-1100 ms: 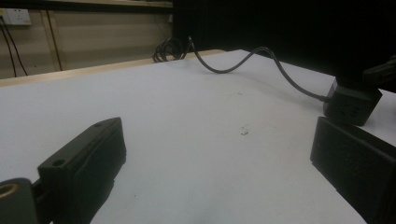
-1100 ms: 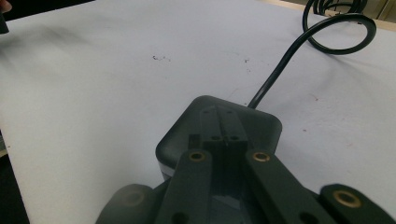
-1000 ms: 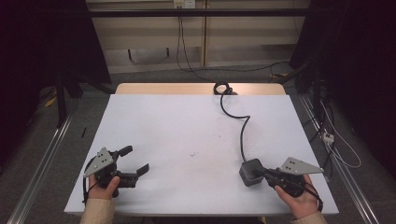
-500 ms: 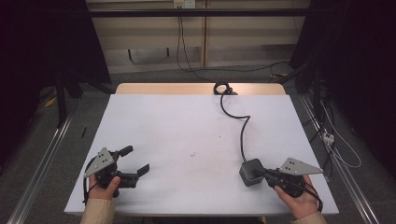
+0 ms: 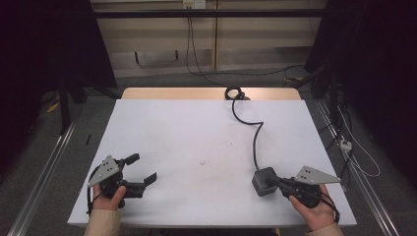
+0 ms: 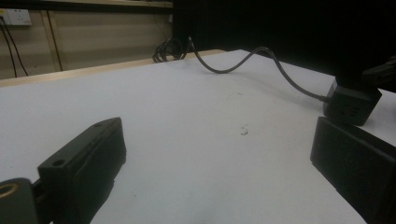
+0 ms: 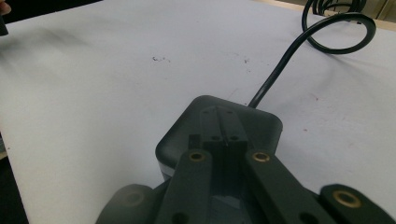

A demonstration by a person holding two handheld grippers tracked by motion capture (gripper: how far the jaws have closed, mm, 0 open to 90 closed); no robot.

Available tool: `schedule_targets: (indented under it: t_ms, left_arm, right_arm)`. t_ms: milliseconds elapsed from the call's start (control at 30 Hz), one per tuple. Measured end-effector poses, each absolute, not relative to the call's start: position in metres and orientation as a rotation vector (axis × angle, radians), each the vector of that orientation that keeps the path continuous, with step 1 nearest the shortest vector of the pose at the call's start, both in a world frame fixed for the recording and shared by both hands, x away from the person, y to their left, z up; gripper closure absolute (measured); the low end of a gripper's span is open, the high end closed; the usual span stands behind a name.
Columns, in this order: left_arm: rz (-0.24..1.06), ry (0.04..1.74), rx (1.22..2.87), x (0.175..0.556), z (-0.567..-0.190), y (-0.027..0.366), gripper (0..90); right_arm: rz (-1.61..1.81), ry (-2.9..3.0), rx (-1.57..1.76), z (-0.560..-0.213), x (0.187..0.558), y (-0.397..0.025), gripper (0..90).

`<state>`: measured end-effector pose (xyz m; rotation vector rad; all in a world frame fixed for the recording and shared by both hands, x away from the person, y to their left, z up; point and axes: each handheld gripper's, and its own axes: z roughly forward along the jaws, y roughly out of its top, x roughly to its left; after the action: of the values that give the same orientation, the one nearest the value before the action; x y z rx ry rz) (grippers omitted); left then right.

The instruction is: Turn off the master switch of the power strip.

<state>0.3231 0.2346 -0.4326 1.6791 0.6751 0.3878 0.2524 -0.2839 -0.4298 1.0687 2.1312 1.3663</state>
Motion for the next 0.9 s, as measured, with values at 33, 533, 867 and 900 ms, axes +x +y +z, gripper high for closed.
schedule_targets:
  t_ms: [33,533,867,900]
  left_arm:
    - [0.388,0.676,1.679,0.3230,-0.4326,0.2346,3.0]
    - [0.388,0.674,1.682,0.3234,-0.4326,0.2354,3.0]
    - [0.392,0.680,1.673,0.3235,-0.4324,0.2365,2.9]
    - [0.392,0.680,1.673,0.3236,-0.4325,0.2366,3.0]
  right_arm:
    - [1.370,2.130,1.072,-0.4299,0.2524,-0.2842,90.0]
    - [1.381,2.104,1.073,-0.4281,0.2525,-0.2836,90.0]
    - [1.406,2.079,1.086,-0.4274,0.2525,-0.2850,90.0]
    - [1.425,2.068,1.092,-0.4266,0.2524,-0.2855,90.0]
